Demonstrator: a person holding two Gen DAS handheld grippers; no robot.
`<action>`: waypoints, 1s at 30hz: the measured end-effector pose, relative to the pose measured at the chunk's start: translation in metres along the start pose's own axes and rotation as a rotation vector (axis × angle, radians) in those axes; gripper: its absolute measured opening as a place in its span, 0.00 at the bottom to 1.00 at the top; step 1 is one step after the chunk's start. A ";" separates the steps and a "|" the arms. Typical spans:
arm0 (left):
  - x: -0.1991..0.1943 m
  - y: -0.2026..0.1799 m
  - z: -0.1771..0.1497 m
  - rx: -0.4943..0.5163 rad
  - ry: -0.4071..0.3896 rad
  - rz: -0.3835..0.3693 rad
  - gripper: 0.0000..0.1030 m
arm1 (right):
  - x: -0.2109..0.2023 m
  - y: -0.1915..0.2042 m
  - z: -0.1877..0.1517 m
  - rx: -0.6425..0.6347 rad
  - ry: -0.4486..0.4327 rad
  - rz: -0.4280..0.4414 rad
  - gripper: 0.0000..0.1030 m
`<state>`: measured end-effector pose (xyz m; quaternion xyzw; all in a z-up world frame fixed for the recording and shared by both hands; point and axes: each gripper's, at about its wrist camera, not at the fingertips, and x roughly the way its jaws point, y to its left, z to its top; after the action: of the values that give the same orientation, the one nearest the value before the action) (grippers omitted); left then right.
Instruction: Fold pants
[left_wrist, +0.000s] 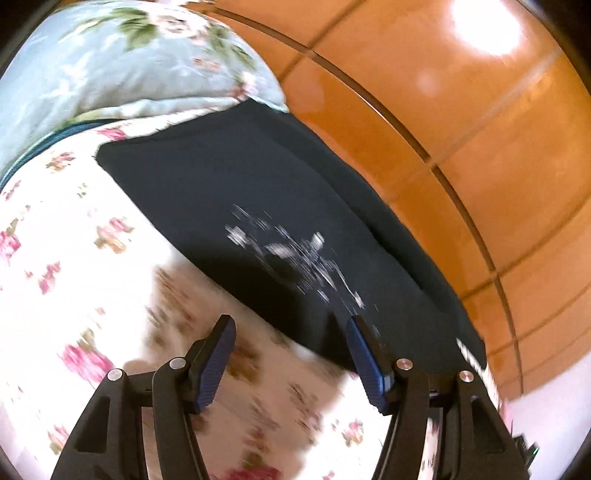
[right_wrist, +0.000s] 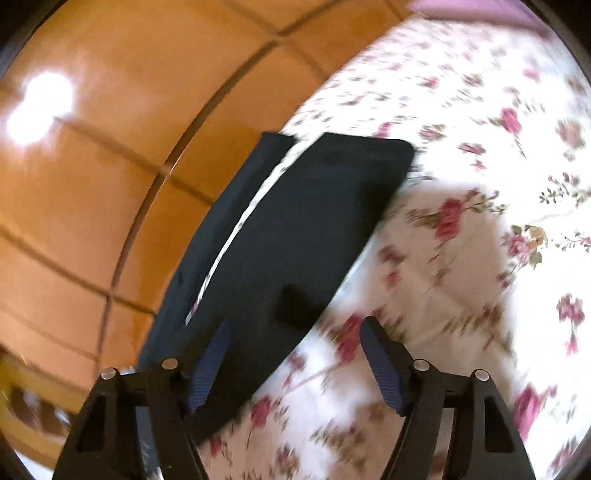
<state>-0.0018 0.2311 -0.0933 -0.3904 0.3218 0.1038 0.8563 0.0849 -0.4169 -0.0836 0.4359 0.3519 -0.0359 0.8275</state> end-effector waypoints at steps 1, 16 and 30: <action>-0.001 0.005 0.005 -0.004 -0.017 0.005 0.61 | 0.002 -0.006 0.004 0.032 -0.002 0.011 0.66; 0.005 0.034 0.028 -0.020 -0.123 -0.031 0.61 | 0.039 -0.043 0.047 0.215 -0.037 0.120 0.09; 0.014 0.036 0.028 0.009 -0.156 -0.034 0.66 | 0.061 -0.020 0.049 -0.019 -0.044 0.115 0.06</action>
<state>0.0069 0.2748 -0.1099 -0.3825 0.2478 0.1176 0.8823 0.1499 -0.4506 -0.1164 0.4468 0.3083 0.0054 0.8398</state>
